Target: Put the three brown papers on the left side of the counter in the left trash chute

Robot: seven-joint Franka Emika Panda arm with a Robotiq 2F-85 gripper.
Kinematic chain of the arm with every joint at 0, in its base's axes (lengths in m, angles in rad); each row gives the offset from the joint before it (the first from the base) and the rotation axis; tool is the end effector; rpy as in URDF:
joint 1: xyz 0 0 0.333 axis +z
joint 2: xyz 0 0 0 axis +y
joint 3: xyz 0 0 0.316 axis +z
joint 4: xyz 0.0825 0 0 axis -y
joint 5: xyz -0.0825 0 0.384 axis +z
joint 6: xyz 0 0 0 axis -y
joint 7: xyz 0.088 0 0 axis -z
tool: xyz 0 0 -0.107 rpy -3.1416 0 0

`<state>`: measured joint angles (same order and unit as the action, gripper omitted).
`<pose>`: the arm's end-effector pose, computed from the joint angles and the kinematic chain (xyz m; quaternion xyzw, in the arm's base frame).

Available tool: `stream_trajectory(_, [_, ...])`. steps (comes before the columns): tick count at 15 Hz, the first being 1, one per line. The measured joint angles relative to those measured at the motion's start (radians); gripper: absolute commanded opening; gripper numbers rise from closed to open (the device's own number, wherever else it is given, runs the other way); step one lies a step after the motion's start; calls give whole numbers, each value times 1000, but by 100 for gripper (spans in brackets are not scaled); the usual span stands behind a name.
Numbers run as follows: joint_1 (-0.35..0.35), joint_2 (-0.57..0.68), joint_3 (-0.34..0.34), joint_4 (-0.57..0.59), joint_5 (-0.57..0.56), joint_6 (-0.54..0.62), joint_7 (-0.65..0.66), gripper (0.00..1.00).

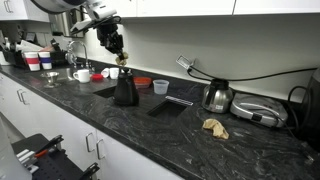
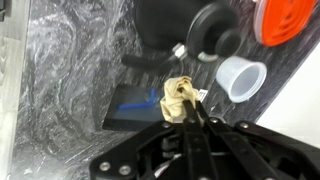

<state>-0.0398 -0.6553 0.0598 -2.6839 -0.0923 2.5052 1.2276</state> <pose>0.3811 0.0090 0.4829 -0.8145 0.5279 -0.2222 0.0927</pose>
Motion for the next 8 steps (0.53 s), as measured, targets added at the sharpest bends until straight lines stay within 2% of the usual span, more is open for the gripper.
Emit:
stream_trajectory(4, [176,-37,117,-29,146,11,-51,1])
stream_trajectory(8, [312,41,204,-1,214,43,-131,3])
